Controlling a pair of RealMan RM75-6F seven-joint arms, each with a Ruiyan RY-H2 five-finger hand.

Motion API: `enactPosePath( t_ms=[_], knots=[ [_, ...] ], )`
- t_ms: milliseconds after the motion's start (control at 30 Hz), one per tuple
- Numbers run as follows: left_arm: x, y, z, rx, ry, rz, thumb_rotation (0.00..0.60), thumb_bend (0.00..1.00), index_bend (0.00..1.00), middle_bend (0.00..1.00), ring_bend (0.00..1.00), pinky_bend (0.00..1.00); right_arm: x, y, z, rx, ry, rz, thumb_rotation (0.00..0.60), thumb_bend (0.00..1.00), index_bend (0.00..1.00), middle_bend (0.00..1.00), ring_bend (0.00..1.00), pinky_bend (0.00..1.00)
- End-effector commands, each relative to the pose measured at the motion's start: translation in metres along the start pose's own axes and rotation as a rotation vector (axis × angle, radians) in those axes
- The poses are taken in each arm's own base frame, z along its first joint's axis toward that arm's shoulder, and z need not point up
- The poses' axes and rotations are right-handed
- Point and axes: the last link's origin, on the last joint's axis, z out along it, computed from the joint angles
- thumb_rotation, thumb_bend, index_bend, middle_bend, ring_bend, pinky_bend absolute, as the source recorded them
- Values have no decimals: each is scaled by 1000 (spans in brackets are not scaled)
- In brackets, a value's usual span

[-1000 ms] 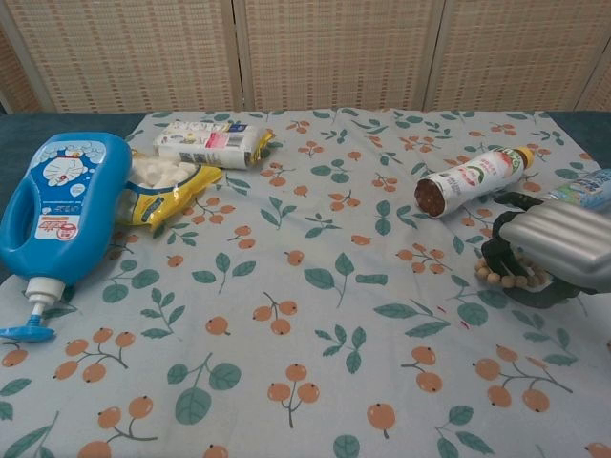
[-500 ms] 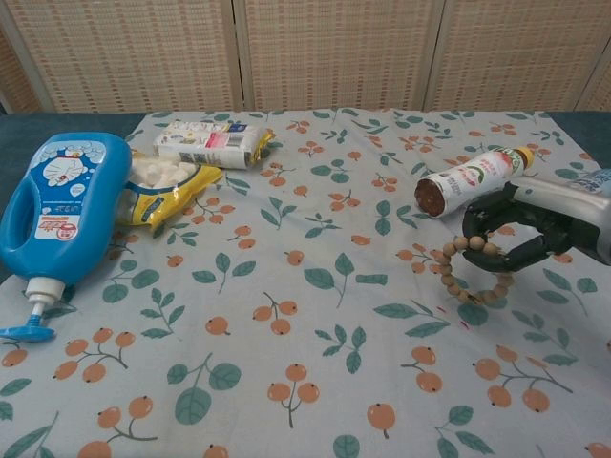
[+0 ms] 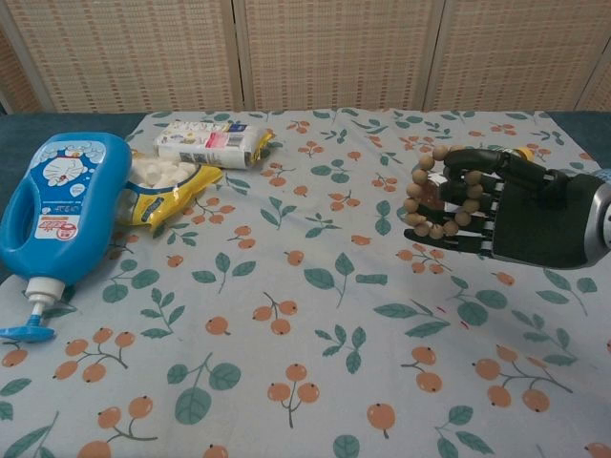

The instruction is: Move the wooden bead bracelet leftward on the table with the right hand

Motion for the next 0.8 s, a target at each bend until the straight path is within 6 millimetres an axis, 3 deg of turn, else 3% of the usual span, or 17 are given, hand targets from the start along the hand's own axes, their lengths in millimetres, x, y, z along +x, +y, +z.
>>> enactPosePath(
  t_ms=[33,167,333,533,800],
  knots=[
    [0,0,0,-2,-3,0,600,428,0,0,0,145,-14,18,-9,20,-61,77,585,853,684,696,368,250],
    [0,0,0,-3,-4,0,600,427,0,0,0,145,-13,25,-11,60,-113,91,517,796,616,696,351,262],
    [-1,0,0,0,-6,1,600,426,0,0,0,146,5,33,-15,70,-259,58,388,586,540,689,320,267],
    [-2,1,1,-2,-10,3,600,427,0,0,0,146,20,33,-14,48,-375,11,336,529,491,666,303,267],
    [-2,1,1,-4,-15,3,600,427,0,0,0,147,20,41,-12,36,-392,-84,257,425,464,652,299,267]
  ],
)
